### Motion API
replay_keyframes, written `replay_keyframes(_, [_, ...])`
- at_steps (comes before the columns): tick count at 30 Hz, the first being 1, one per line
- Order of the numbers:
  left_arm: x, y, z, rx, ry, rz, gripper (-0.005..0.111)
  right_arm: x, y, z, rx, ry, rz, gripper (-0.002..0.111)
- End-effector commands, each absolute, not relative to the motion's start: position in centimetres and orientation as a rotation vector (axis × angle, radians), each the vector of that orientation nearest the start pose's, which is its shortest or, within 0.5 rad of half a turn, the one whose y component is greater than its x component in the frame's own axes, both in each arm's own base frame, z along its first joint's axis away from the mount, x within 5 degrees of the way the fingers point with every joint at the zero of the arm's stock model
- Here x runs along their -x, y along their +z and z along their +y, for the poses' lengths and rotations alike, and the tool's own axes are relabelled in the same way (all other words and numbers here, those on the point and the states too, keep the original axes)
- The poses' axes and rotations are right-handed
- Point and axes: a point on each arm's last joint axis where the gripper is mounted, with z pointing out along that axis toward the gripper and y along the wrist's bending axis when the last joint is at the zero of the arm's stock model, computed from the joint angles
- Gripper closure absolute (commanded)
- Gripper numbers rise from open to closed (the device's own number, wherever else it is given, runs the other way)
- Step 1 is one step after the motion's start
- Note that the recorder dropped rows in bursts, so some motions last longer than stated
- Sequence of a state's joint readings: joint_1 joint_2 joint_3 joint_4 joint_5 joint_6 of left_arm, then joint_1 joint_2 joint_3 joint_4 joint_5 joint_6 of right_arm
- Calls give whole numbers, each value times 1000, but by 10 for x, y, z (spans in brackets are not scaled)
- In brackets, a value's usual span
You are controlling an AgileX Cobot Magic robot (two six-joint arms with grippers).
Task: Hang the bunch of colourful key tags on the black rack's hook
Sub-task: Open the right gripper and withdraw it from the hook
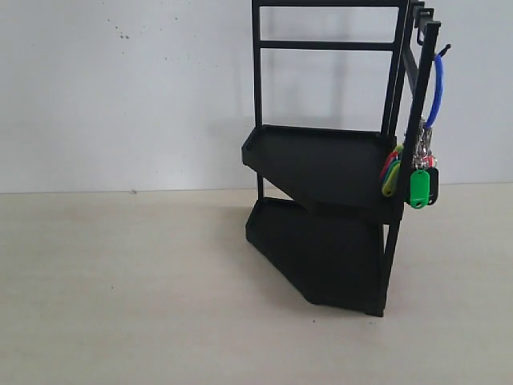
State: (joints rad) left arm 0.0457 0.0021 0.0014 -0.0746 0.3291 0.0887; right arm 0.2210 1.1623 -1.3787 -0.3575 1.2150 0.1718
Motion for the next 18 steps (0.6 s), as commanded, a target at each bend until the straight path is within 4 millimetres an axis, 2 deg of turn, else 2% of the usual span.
replay_keyframes(1, [-54, 185, 0, 25, 12, 1796, 102, -211, 415, 15, 74, -320, 2452, 68])
replay_keyframes(5, [-54, 185, 0, 25, 12, 1796, 102, -212, 397, 13, 107, -389, 2504, 107])
replay_keyframes(9, [-54, 185, 0, 25, 12, 1796, 102, -211, 382, 12, 89, -405, 2549, 108])
replay_keyframes(12, [-54, 185, 0, 25, 12, 1796, 102, -208, 382, 12, 18, -346, 2470, 108])
replay_keyframes(15, [-54, 185, 0, 25, 12, 1796, 102, -192, 389, 10, 43, -311, 2354, 108])
replay_keyframes(18, [-54, 185, 0, 25, 12, 1796, 102, -168, 400, 4, 53, -294, 2237, 108])
